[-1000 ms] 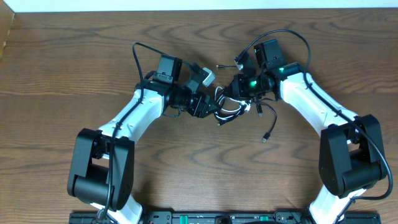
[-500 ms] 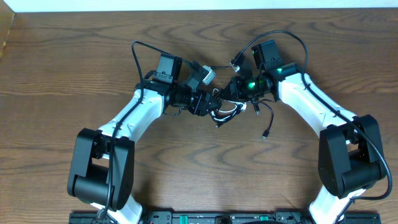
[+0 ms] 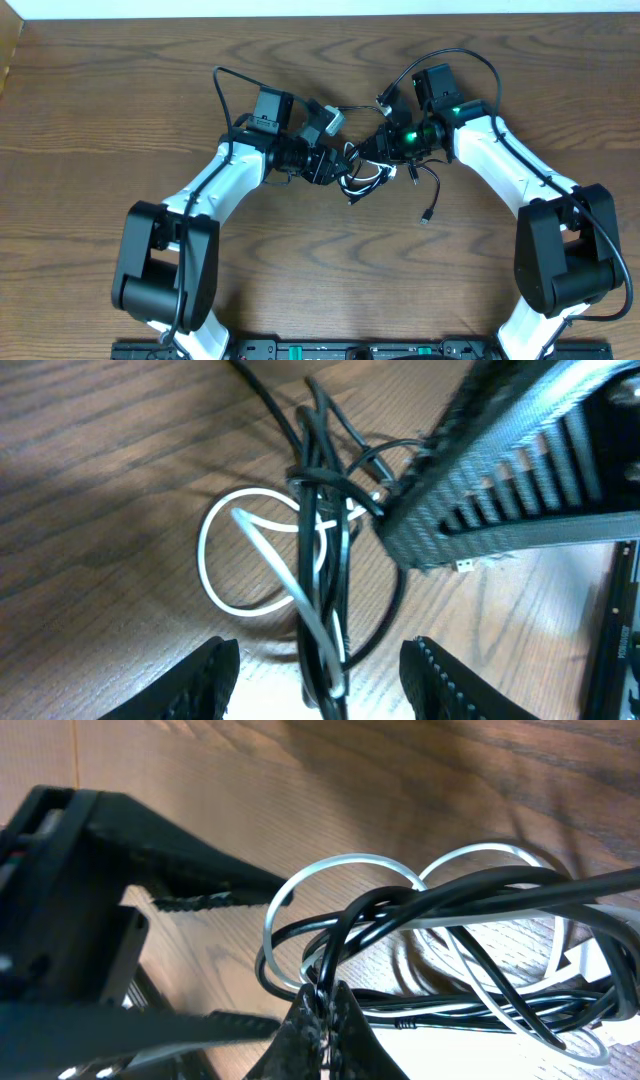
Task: Untangle cables
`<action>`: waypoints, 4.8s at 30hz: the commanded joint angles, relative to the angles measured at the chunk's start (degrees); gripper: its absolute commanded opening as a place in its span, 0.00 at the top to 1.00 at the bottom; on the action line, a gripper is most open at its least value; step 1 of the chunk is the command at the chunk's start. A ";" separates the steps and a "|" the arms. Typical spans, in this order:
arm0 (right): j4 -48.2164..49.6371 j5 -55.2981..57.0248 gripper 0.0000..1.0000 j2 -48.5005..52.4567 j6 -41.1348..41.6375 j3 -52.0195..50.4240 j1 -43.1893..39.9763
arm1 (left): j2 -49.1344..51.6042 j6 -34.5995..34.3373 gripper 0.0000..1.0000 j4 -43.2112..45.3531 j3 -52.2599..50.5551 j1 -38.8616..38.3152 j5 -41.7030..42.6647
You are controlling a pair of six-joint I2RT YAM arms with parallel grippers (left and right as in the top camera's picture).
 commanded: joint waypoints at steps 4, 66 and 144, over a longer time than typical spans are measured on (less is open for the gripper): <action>-0.20 -0.33 0.99 0.76 -1.79 -0.15 -0.15 | 2.51 -0.57 0.44 1.14 -0.33 -2.34 -0.52; -0.74 3.78 0.66 0.79 0.42 -0.15 0.98 | -2.47 -0.74 0.54 -7.63 -0.33 -3.98 -16.92; 17.42 18.88 0.83 10.97 24.59 -0.15 9.42 | 7.30 -36.11 0.69 -2.36 -0.33 -7.63 -30.12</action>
